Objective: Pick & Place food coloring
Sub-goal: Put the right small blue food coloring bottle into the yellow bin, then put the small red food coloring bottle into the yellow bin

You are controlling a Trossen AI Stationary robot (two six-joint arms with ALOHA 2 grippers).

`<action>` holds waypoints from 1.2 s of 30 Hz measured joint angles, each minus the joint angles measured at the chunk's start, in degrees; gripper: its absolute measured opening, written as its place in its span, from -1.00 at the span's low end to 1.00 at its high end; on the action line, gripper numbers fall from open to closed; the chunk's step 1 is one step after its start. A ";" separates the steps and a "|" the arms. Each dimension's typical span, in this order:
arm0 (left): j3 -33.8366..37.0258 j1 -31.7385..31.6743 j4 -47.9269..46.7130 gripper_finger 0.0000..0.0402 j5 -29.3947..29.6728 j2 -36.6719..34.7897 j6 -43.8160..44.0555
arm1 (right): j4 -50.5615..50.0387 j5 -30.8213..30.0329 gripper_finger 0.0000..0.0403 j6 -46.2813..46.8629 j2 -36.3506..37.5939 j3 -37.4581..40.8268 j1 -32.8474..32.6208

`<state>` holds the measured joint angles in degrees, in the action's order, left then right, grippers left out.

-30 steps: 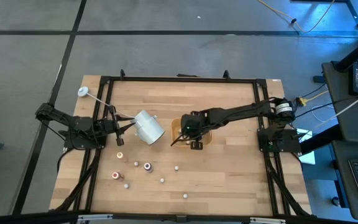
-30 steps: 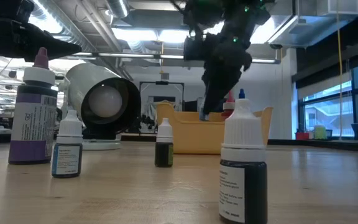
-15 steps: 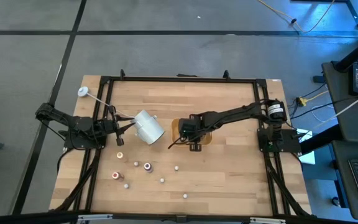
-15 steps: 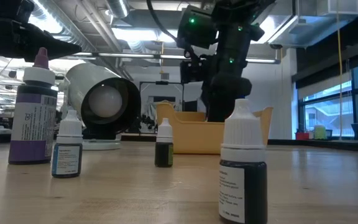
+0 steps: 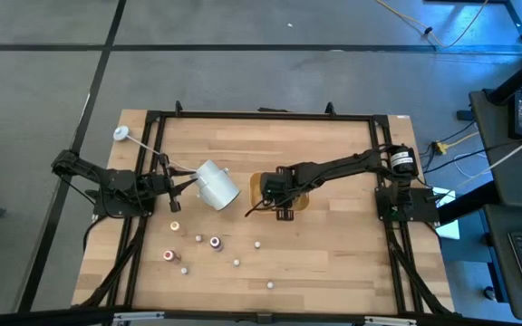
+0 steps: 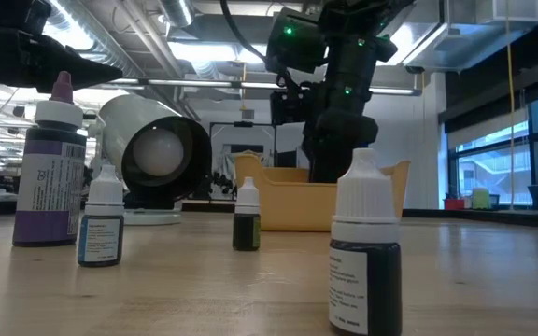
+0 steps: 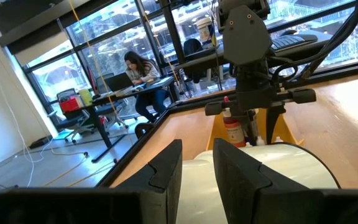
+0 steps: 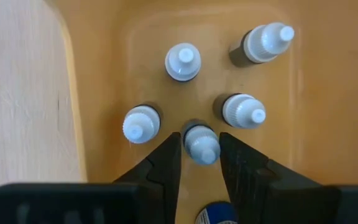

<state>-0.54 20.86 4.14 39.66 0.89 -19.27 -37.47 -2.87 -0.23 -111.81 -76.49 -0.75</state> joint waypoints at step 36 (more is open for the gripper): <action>0.00 0.00 0.25 -0.56 -0.16 0.01 0.02 | 10.75 10.76 -0.42 3.09 4.87 -4.89 -18.74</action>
<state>-0.54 20.86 4.39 39.50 0.90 -19.25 -26.72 7.88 2.85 -106.94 -81.38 -19.49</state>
